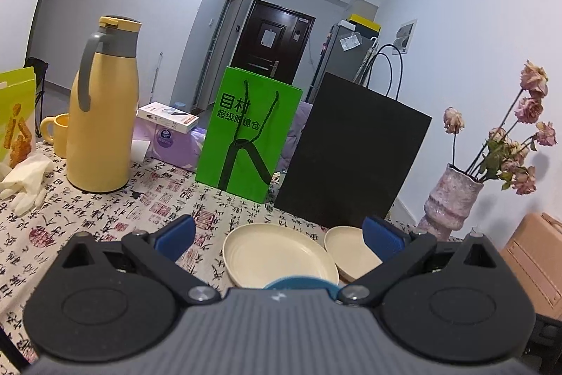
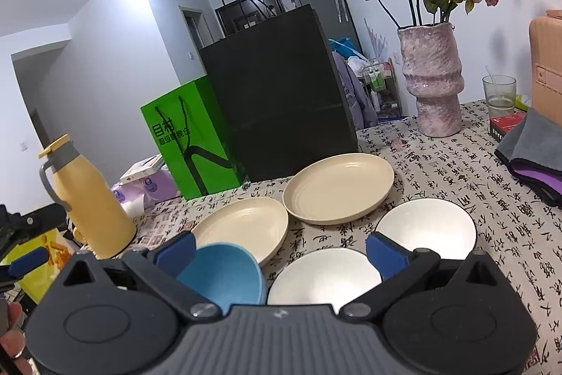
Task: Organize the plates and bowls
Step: 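Move both grippers toward the cream plates beside the black bag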
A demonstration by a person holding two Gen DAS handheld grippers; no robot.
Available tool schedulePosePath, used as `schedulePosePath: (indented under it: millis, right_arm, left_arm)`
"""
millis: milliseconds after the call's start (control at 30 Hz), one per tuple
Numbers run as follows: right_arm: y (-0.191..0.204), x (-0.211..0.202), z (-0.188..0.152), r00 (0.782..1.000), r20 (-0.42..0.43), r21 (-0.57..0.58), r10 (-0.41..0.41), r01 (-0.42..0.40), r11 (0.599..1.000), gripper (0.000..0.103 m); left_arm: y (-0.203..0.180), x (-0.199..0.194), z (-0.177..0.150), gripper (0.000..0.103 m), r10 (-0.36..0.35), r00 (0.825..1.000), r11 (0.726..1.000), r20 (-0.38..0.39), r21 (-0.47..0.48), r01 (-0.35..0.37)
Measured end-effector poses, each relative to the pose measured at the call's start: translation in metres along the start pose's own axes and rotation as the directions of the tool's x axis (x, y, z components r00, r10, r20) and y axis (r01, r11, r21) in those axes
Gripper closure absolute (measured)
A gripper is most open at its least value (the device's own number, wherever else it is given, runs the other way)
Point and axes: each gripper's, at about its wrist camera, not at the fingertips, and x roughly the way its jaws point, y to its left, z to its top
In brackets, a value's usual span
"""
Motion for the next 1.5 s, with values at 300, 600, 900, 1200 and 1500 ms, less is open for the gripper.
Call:
schedulePosePath:
  millis: [300, 600, 900, 1200, 1500]
  right_arm:
    - [-0.006, 0.024, 0.018, 1.000, -0.024, 0.048, -0.006, 0.007, 0.999, 0.000]
    - [0.001, 0.048, 0.028, 0.999, -0.030, 0.033, -0.037, 0.038, 0.999, 0.000]
    - [0.010, 0.066, 0.030, 0.997, -0.051, 0.006, -0.066, 0.067, 0.998, 0.000]
    - [0.019, 0.085, 0.030, 0.994, -0.068, -0.007, -0.087, 0.086, 0.996, 0.000]
    - [0.032, 0.094, 0.033, 0.996, -0.060, -0.002, -0.072, 0.072, 0.997, 0.000]
  left_arm:
    - [0.008, 0.033, 0.014, 0.000, 0.000, 0.999, 0.998, -0.044, -0.067, -0.003]
    - [0.020, 0.072, 0.034, 0.000, 0.021, 0.995, 0.994, -0.095, -0.105, -0.031]
    - [0.022, 0.099, 0.041, 0.000, 0.028, 0.992, 0.996, -0.127, -0.079, -0.038]
    - [0.049, 0.117, 0.033, 0.000, 0.056, 0.986, 0.995, -0.159, -0.077, -0.069]
    - [0.070, 0.132, 0.033, 0.000, 0.077, 0.979, 0.992, -0.189, -0.080, -0.093]
